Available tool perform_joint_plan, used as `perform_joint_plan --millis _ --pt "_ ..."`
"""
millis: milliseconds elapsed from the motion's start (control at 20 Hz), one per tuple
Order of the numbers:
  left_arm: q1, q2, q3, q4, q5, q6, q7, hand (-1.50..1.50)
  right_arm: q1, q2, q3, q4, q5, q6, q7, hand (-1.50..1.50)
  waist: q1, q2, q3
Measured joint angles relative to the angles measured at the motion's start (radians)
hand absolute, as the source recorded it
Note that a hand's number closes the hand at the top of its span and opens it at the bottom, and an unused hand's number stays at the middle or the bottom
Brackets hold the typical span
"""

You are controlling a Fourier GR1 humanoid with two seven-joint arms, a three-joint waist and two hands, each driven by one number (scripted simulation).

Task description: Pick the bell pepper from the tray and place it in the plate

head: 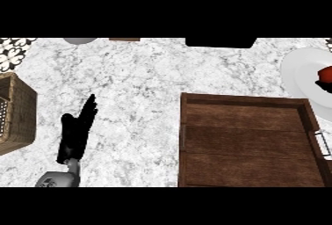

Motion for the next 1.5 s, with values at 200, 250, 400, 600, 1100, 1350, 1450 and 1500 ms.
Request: perform_joint_plan --millis 200,250,400,600,1100,1350,1450,1500 --pt "0.005 0.008 0.003 -0.007 0.007 -0.015 -0.013 0.0 0.0 -0.031 0.02 0.084 0.024 0.085 -0.016 -1.5 0.01 0.005 0.001" --pt "0.006 0.004 0.002 -0.007 0.007 -0.014 -0.013 0.0 -0.003 -0.039 0.027 0.102 0.032 0.108 -0.014 -1.5 0.013 0.006 0.001" --pt "0.002 0.003 0.002 -0.016 0.006 -0.013 -0.006 0.0 0.0 -0.051 0.038 0.14 0.044 0.158 -0.043 -1.5 0.013 0.006 0.002" --pt "0.001 -0.001 0.002 -0.019 0.005 -0.01 0.003 0.0 0.002 -0.066 0.026 0.158 0.028 0.213 -0.147 -1.5 0.009 0.006 0.003" --pt "-0.005 -0.001 0.013 -0.016 0.004 -0.002 0.013 0.0 -0.027 -0.125 -0.241 0.213 -0.252 0.426 -0.334 -1.5 -0.009 0.003 0.005" --pt "-0.005 -0.002 0.012 -0.012 0.002 -0.004 0.01 0.0 0.01 -0.161 -0.301 0.23 -0.319 0.525 -0.34 -1.5 -0.005 0.005 0.004" --pt "-0.002 -0.007 0.009 -0.02 0.0 -0.001 0.012 0.0 0.025 -0.172 -0.312 0.227 -0.334 0.546 -0.335 -1.5 -0.002 0.005 0.005" --pt "0.0 -0.005 0.011 -0.015 0.004 -0.007 0.008 0.0 0.035 -0.172 -0.317 0.224 -0.342 0.552 -0.339 -1.5 -0.002 0.006 0.005"
